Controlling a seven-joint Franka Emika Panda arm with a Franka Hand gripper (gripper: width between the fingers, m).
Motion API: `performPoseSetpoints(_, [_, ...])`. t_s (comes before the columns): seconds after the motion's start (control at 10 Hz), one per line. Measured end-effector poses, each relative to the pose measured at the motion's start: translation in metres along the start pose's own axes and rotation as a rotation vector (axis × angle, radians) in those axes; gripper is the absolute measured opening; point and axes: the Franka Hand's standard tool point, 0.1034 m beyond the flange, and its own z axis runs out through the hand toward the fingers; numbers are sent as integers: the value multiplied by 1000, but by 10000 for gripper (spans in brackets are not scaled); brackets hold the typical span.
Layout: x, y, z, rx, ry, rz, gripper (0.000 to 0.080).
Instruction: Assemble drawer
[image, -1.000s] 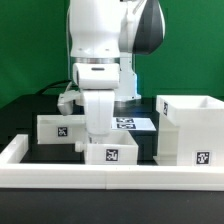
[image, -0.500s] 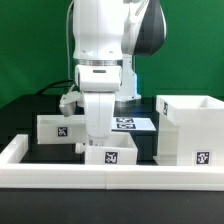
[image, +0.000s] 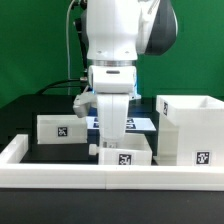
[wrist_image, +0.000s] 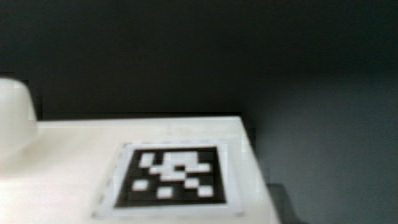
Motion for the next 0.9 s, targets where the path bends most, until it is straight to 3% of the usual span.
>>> performPoseSetpoints(0.1, [6,2,-1,-11,3,-6,41])
performPoseSetpoints(0.4, [5,1,1,-10,3,-5,41])
performPoseSetpoints(0.6, [7,2,1,5,4,-11,41])
performPoseSetpoints(0.8, [18,8,-3,4,8,-24,41])
performPoseSetpoints(0.9, [19,8,-4,18,7,-26,41])
